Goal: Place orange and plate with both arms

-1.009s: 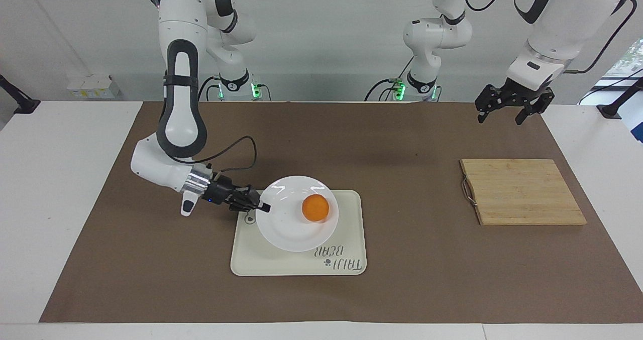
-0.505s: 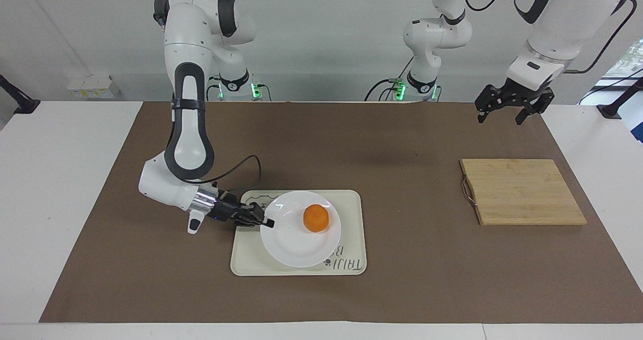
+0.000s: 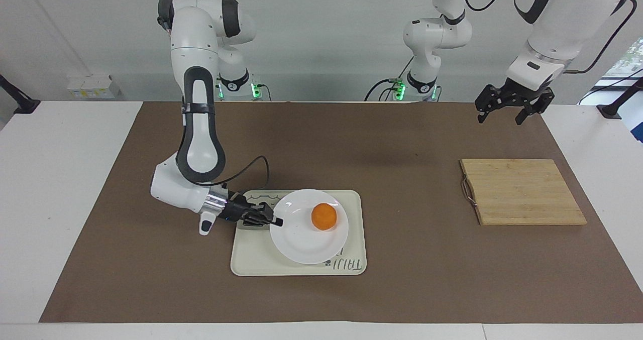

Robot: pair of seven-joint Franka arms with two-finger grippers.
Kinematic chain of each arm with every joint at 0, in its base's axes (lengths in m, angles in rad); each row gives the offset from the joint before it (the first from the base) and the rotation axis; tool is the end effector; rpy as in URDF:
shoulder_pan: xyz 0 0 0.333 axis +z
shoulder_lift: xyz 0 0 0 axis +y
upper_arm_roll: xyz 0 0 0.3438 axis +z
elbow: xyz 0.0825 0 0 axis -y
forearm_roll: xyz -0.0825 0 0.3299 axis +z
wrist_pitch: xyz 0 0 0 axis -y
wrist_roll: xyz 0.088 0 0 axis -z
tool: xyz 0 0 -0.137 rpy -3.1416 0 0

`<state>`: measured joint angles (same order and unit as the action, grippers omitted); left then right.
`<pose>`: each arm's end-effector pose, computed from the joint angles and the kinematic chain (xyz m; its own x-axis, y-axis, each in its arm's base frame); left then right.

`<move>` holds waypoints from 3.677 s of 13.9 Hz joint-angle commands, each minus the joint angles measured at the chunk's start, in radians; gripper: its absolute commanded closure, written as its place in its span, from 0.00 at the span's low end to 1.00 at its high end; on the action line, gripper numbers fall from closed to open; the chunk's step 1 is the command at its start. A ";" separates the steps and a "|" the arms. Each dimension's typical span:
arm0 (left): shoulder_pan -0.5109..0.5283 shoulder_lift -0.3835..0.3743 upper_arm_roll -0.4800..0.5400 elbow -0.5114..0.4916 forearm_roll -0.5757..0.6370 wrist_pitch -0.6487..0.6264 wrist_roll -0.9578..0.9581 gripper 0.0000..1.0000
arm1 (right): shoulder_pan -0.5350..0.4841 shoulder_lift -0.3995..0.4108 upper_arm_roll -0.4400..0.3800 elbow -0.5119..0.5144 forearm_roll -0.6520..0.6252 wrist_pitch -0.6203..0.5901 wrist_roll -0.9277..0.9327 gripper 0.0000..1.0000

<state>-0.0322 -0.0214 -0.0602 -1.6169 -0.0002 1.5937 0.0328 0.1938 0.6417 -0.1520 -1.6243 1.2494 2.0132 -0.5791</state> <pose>0.4926 -0.0460 0.6156 0.9922 -0.1249 -0.0019 -0.1249 -0.9922 -0.0010 0.6595 0.1265 0.2981 0.9953 -0.0947 0.0218 -0.0360 -0.5676 -0.8225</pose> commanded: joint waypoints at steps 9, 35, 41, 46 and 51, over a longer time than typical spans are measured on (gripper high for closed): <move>0.011 -0.017 -0.006 -0.020 0.014 0.002 0.007 0.00 | -0.005 -0.005 0.000 0.000 -0.091 -0.014 0.040 0.00; 0.011 -0.017 -0.006 -0.020 0.014 0.002 0.007 0.00 | -0.080 -0.488 -0.074 0.026 -1.149 -0.260 0.541 0.00; 0.011 -0.017 -0.006 -0.020 0.014 0.002 0.007 0.00 | -0.097 -0.600 -0.078 0.031 -1.180 -0.366 0.541 0.00; 0.011 -0.017 -0.006 -0.020 0.014 0.002 0.007 0.00 | -0.097 -0.658 -0.083 0.031 -1.214 -0.419 0.536 0.00; 0.011 -0.017 -0.006 -0.020 0.014 0.002 0.007 0.00 | -0.149 -0.672 -0.025 0.027 -1.211 -0.474 0.541 0.00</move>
<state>-0.0322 -0.0214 -0.0602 -1.6169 -0.0002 1.5937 0.0328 0.0945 -0.0158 -0.2252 -1.5851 0.0600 1.5695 -0.0606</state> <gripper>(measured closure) 0.000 0.000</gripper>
